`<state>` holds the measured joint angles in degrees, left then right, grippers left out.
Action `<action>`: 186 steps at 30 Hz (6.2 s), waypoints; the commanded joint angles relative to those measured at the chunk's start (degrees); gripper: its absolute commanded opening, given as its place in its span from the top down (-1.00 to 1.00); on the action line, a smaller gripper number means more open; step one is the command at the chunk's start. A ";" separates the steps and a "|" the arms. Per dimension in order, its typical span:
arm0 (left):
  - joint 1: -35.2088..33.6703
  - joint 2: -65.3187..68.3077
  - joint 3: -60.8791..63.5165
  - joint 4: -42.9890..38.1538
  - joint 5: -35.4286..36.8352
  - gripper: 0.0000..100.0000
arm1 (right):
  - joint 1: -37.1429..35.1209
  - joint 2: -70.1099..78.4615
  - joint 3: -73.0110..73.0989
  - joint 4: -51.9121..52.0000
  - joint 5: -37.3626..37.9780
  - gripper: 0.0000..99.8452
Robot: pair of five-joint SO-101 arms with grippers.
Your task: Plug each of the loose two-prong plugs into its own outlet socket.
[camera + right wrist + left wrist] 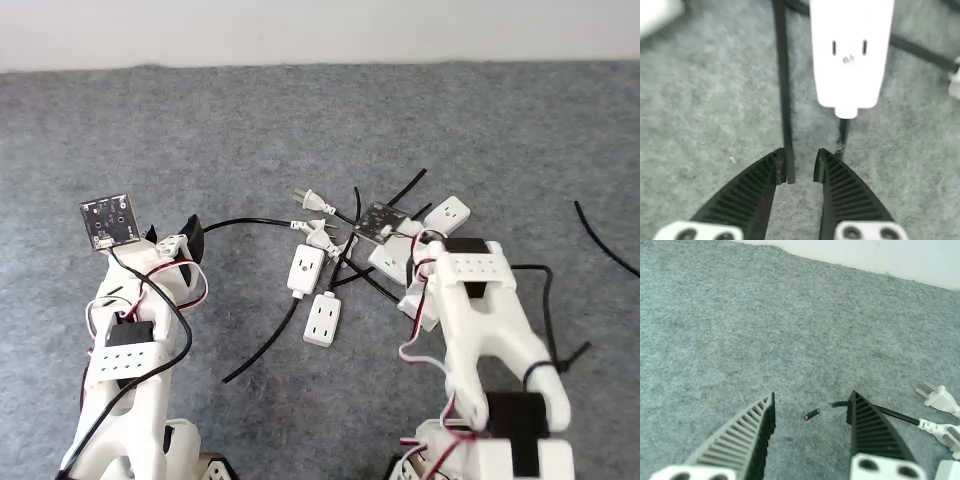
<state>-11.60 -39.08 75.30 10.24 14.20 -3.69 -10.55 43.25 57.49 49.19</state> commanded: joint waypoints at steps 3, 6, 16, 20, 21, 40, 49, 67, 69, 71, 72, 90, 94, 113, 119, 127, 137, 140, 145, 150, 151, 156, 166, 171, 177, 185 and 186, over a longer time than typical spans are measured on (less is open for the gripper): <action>0.35 -0.09 -1.36 -1.85 -0.62 0.55 | 0.22 -4.79 0.97 0.31 -0.53 0.81; 0.35 -0.09 -1.36 -1.85 -0.62 0.55 | 1.36 -2.77 1.41 0.13 -0.18 0.81; 0.35 -0.09 -1.36 -1.76 -0.62 0.55 | 2.42 3.12 -0.35 -0.57 0.00 0.81; 0.26 -0.09 -1.36 -1.76 -0.62 0.55 | 4.18 3.21 -0.35 -0.48 0.18 0.81; 0.26 -0.09 -1.36 -1.76 -0.62 0.55 | 4.79 3.21 -0.35 -0.48 0.79 0.81; 0.26 -0.09 -1.36 -1.67 -0.62 0.55 | 9.01 10.51 -11.43 10.68 0.35 0.98; 0.35 -0.09 -1.36 -1.76 -0.62 0.55 | 15.16 -9.01 -14.15 20.18 -0.09 0.98; 0.35 -0.18 -1.01 -1.85 -0.70 0.55 | 30.37 -48.13 -21.19 33.89 -5.19 0.98; 0.35 -0.18 -1.01 -1.85 -0.70 0.55 | 30.46 -48.13 -25.32 36.70 -6.86 0.98; 0.35 -0.18 -0.92 -1.85 -0.70 0.55 | 30.46 -47.34 -30.07 39.08 -8.88 0.98; 0.35 -0.18 -0.92 -1.85 -0.70 0.55 | 30.46 -46.73 -32.53 40.13 -10.02 0.98; 0.35 -0.18 -0.84 -1.76 -0.70 0.55 | 34.07 -21.05 -32.44 37.41 -9.85 0.98; 0.35 -0.18 -0.84 -1.76 -0.70 0.55 | 36.44 -16.48 -26.55 24.48 -7.03 0.98; 0.44 -0.18 -0.84 -1.76 -0.70 0.55 | 26.59 -31.60 -15.21 37.76 -5.71 0.98; 0.44 -0.18 -0.84 -1.58 -0.70 0.55 | 26.68 -42.33 -0.26 35.38 -7.03 0.88; 0.53 -0.18 -0.13 -1.41 -0.70 0.55 | 27.03 -42.33 10.55 29.14 -3.96 0.85; 2.02 -0.26 -1.10 3.52 -0.44 0.55 | 26.77 -42.24 20.04 23.16 -2.02 0.79; 3.25 -0.26 -1.19 3.87 -0.53 0.55 | 26.68 -42.24 19.96 23.16 -2.20 0.78; 3.25 -0.26 -1.19 3.87 -0.53 0.55 | 26.68 -42.24 20.22 23.16 -3.78 0.78; 3.25 -0.18 -1.45 3.96 -0.53 0.51 | 23.96 -39.43 19.43 22.46 -6.15 0.78; 3.25 -0.18 -1.71 4.75 -0.35 0.48 | 22.99 -37.49 18.37 22.20 -7.65 0.78; 4.13 -0.18 -2.95 8.79 -0.18 0.40 | 21.23 -25.45 13.19 19.12 -12.84 0.79; 3.96 0.44 -2.95 6.15 -0.62 0.40 | 21.67 -21.41 15.82 8.92 -21.71 0.79; 3.78 7.30 -6.55 5.45 -0.70 0.40 | 24.84 -26.33 19.08 6.81 -22.33 0.79; 3.69 13.80 -10.59 5.45 -0.62 0.40 | 25.01 -24.31 21.63 1.36 -24.97 0.79; 3.69 13.89 -10.59 5.54 -0.62 0.40 | 24.92 -19.03 20.22 -0.13 -25.93 0.79; 3.69 13.89 -10.59 5.54 -0.62 0.40 | 24.92 -18.42 20.04 -0.13 -25.93 0.79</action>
<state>-7.91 -25.19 67.30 17.10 14.11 20.57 -29.89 65.41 58.20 23.96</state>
